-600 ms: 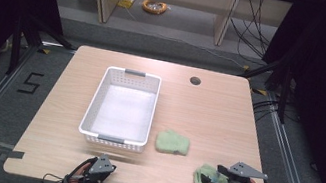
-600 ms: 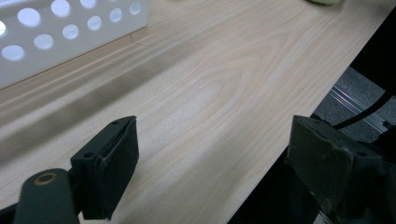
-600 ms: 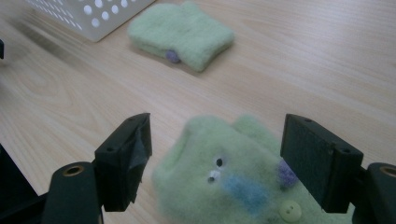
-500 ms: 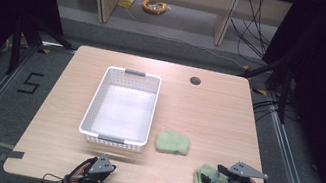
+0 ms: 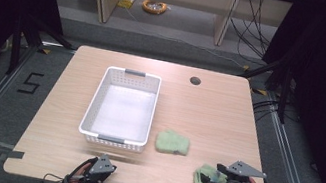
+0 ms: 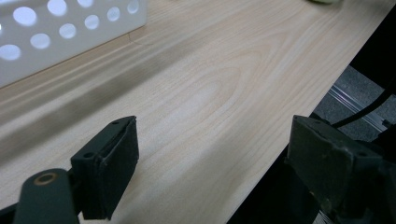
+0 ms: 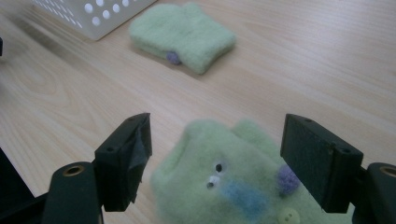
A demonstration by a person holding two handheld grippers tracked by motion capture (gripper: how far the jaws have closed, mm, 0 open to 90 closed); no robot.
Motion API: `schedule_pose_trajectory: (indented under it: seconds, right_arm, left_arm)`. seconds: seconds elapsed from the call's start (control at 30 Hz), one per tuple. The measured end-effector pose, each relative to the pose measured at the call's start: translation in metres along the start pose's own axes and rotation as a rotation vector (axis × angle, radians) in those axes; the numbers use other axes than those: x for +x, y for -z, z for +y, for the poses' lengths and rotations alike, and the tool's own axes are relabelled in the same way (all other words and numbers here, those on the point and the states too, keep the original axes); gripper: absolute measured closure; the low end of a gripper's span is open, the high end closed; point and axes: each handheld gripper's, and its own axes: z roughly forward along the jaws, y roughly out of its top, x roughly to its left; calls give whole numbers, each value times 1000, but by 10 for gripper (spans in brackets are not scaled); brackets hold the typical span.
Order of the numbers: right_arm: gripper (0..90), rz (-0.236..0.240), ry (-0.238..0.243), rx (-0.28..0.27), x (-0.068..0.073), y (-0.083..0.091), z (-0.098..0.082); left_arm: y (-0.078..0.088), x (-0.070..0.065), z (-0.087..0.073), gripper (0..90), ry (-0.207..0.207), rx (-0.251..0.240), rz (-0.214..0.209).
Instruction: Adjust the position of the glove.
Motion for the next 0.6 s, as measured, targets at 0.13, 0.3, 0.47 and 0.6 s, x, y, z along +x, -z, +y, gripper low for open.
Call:
schedule_pose_trajectory:
  seconds: [0.13, 0.3, 0.47, 0.6]
  right_arm:
    - [272, -3, -3, 7, 1, 0, 3]
    - [291, -4, 27, -10, 3, -3, 12]
    - [336, 16, 54, 3, 11, -10, 17]
    - [358, 10, 72, 11, 17, -14, 24]
  left_arm:
    - [0, 0, 0, 160, 2, -2, 0]
    - [0, 0, 0, 160, 1, -6, 4]
    - [0, 0, 0, 160, 15, -19, 7]
    - [0, 0, 0, 160, 15, -20, 6]
